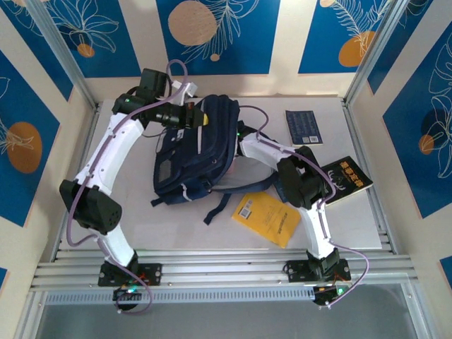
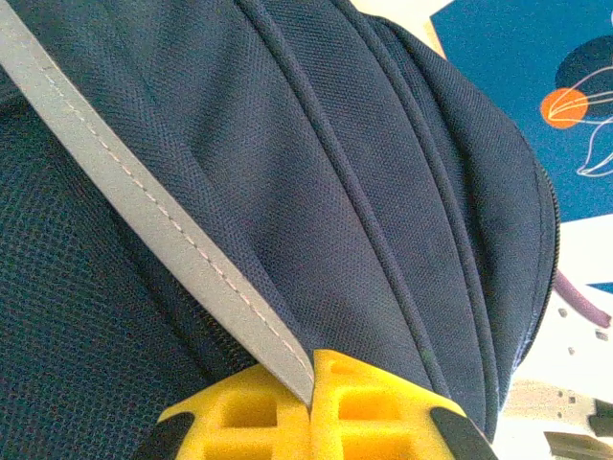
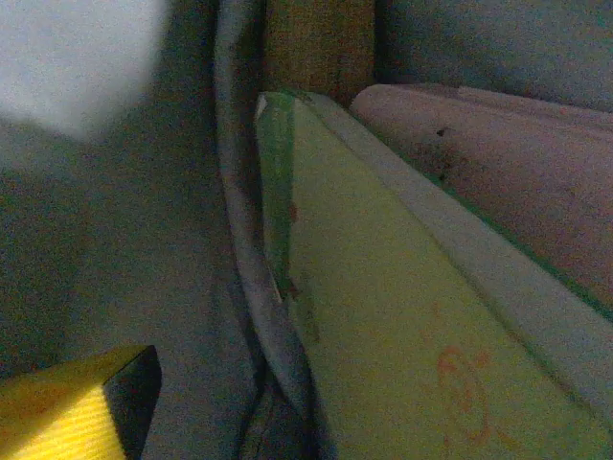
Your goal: Pack the student bag
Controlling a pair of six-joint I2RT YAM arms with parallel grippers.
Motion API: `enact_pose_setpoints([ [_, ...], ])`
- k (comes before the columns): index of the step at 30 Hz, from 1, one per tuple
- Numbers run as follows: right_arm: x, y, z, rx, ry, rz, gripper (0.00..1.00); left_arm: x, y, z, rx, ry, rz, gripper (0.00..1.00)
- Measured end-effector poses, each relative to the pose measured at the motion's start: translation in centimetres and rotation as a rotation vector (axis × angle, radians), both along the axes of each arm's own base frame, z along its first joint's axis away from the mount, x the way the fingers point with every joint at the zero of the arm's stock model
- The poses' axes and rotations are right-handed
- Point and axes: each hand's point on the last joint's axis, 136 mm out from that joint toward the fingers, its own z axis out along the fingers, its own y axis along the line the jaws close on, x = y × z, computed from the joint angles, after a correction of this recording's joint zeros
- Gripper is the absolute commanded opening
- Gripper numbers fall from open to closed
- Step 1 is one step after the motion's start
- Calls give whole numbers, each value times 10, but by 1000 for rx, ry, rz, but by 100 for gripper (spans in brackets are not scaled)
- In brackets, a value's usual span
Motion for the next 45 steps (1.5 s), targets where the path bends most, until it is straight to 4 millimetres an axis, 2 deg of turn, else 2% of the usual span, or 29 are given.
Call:
enact_pose_setpoints([
  [4,-7,-20,11,-20,-37,-16,93,5,9,1,-11,8,36,0],
  [5,-9,-27,16,-24,-48,-22,100,7,12,1,-14,12,47,0],
  [14,-26,-94,98,-46,-268,-108,98,23,56,-14,31,46,229,0],
  [17,-36,-122,103,-122,-299,-177,97,32,72,-20,75,47,310,0],
  [20,-56,-151,93,-220,-299,-232,96,45,86,-29,117,62,378,0],
  [22,-71,-170,81,-296,-284,-262,96,58,88,-35,132,76,396,0],
  [23,-79,-182,74,-339,-271,-280,96,66,88,-39,139,83,403,5],
  [27,-115,-233,37,-512,-143,-375,99,93,80,-66,164,128,409,37],
  [29,-134,-259,19,-599,-68,-426,100,96,74,-78,177,144,401,47],
  [31,-154,-285,4,-676,3,-475,100,93,71,-88,188,152,403,53],
  [35,-192,-330,-18,-752,159,-592,99,66,57,-101,203,150,378,56],
  [38,-210,-348,-39,-760,264,-651,99,34,38,-105,212,130,331,56],
  [42,-234,-351,-75,-717,417,-654,100,-16,2,-105,207,88,221,57],
  [45,-239,-340,-90,-646,463,-621,99,-51,-19,-115,184,93,149,57],
])
